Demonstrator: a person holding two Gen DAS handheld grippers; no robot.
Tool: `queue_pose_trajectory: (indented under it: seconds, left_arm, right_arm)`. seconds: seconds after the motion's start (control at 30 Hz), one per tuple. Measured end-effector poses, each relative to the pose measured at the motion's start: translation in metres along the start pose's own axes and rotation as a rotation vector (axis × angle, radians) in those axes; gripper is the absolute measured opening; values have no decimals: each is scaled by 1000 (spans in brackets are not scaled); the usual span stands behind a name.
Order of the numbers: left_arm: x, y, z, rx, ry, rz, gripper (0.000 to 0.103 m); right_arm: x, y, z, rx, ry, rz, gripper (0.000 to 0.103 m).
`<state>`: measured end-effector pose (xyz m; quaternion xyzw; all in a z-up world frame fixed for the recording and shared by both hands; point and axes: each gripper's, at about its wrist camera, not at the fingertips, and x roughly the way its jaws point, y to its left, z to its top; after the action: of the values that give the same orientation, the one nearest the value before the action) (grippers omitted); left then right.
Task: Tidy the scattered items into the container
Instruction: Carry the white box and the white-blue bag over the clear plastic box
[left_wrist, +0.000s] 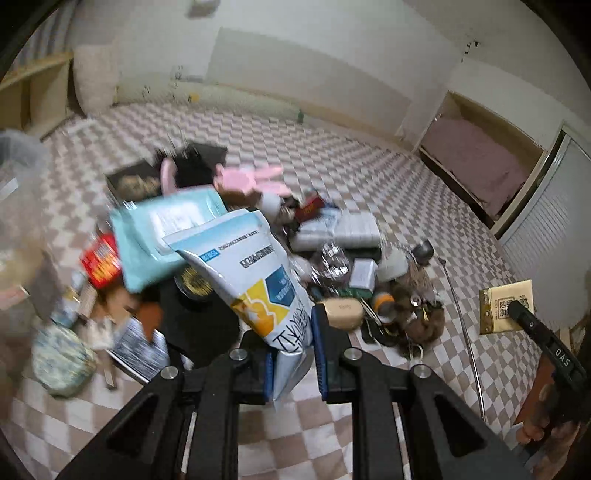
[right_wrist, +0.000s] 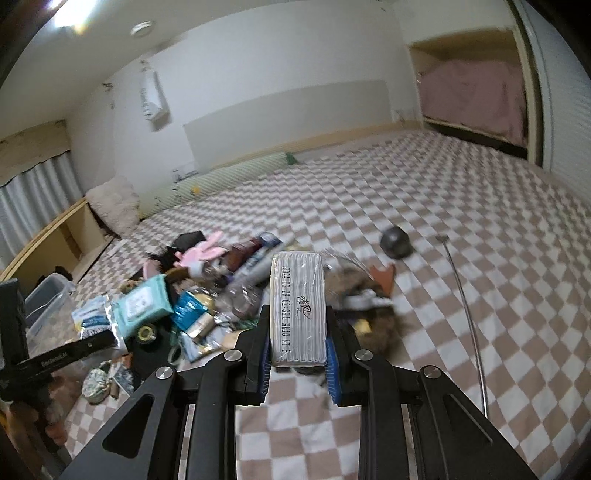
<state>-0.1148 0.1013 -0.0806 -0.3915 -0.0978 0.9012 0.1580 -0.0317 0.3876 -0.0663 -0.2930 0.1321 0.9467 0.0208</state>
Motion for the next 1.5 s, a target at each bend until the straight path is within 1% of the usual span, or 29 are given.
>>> queue_pose_trajectory:
  seconds: [0.23, 0.4, 0.53, 0.8, 1.0, 1.3, 1.5]
  left_arm:
    - [-37, 27, 22, 7, -58, 58, 18]
    - [-69, 51, 35, 15, -104, 110, 18]
    - [-93, 70, 41, 10, -129, 151, 18]
    - [-140, 116, 47, 3, -171, 238, 18]
    - [-162, 148, 43, -34, -166, 284, 18]
    - [-198, 197, 40, -124, -179, 342, 18]
    - [-222, 231, 37, -182, -181, 397, 18]
  right_arm:
    - [6, 45, 21, -55, -23, 63, 25]
    - [13, 91, 34, -113, -35, 116, 25]
    - [20, 126, 38, -140, -11, 181, 25]
    - [36, 201, 33, -200, 29, 272, 25]
    - [44, 256, 32, -237, 35, 328, 25]
    - [55, 347, 24, -318, 54, 418, 25]
    - [63, 406, 6, -394, 85, 470, 25]
